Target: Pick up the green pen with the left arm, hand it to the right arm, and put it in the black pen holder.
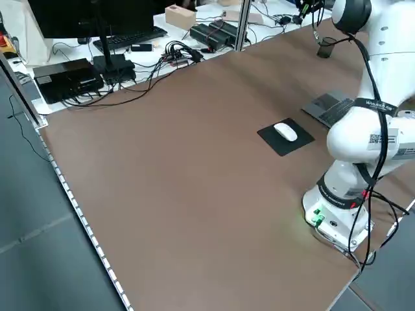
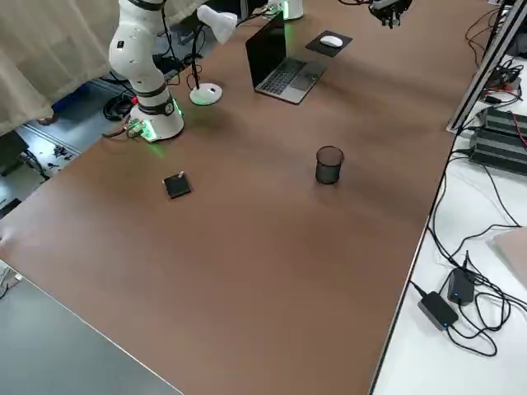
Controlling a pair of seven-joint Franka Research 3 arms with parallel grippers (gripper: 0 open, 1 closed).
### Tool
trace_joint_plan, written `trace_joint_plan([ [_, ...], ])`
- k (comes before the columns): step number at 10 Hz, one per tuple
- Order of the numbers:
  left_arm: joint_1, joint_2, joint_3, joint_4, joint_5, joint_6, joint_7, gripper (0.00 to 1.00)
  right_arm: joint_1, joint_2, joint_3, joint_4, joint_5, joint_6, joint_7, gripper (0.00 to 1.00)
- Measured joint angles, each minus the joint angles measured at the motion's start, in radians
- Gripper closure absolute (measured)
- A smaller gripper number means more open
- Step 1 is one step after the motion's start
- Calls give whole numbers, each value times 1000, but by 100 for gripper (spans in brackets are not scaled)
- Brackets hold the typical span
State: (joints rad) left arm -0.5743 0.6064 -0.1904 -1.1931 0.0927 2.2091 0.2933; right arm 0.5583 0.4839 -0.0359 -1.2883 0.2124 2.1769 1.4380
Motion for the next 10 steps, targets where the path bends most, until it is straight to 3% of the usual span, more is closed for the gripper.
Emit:
trace_joint_plan([
  [1, 0, 0, 1, 0, 0, 1, -3, 81, 0, 0, 0, 0, 0, -2, -1, 81],
  [5, -3, -11, 1, 5, 0, -12, -48, 25, 0, 0, 0, 8, 1, 6, 4, 82],
  [6, 3, -33, 3, 7, 0, -70, -48, 9, -1, 0, -1, 13, 1, 6, 4, 82],
  [7, 15, -61, 7, 8, 0, -152, -49, 0, -4, 0, -2, 17, 1, 6, 2, 82],
  [10, 121, -134, 10, 8, -1, -335, -55, 0, -60, 0, -6, 21, 1, -21, -209, 82],
])
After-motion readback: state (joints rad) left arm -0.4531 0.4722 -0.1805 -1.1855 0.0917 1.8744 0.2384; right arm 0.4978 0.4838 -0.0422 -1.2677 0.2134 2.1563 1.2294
